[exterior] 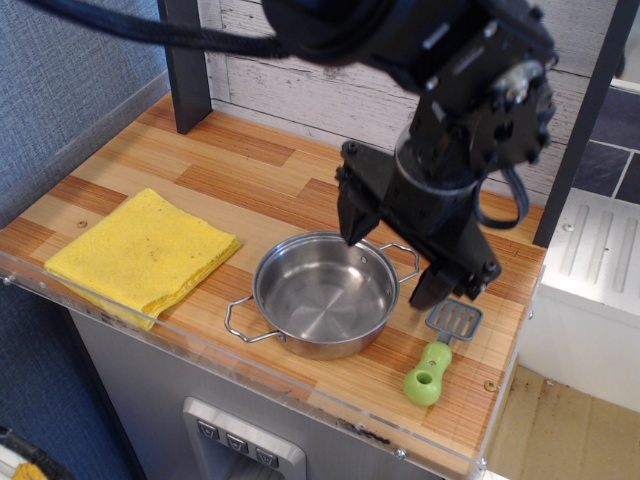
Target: Slide the yellow rag next to the sushi.
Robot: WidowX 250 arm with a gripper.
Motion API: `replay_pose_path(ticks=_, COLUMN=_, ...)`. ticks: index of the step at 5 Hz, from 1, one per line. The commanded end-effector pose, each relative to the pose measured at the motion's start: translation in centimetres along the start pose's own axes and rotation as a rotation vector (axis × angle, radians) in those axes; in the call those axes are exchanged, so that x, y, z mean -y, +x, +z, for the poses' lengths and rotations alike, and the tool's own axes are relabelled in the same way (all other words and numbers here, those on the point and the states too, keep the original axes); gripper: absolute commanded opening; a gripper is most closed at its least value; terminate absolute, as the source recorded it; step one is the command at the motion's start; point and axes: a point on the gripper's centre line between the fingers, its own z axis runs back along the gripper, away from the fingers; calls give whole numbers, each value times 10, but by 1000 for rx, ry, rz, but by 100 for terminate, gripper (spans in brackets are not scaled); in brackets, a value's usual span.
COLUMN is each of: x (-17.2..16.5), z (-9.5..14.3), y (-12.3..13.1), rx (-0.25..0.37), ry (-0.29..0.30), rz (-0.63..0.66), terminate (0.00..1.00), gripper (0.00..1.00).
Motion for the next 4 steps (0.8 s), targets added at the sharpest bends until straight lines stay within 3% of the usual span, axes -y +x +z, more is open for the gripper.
replay_pose_path(ticks=1, x=-48, z=-6, y=-19, rx=-13, ry=12, rz=149, terminate=0, gripper=100)
replay_pose_path(ticks=4, x=-127, z=-27, y=-83, rx=-79, ry=33, rz=458, terminate=0, gripper=100)
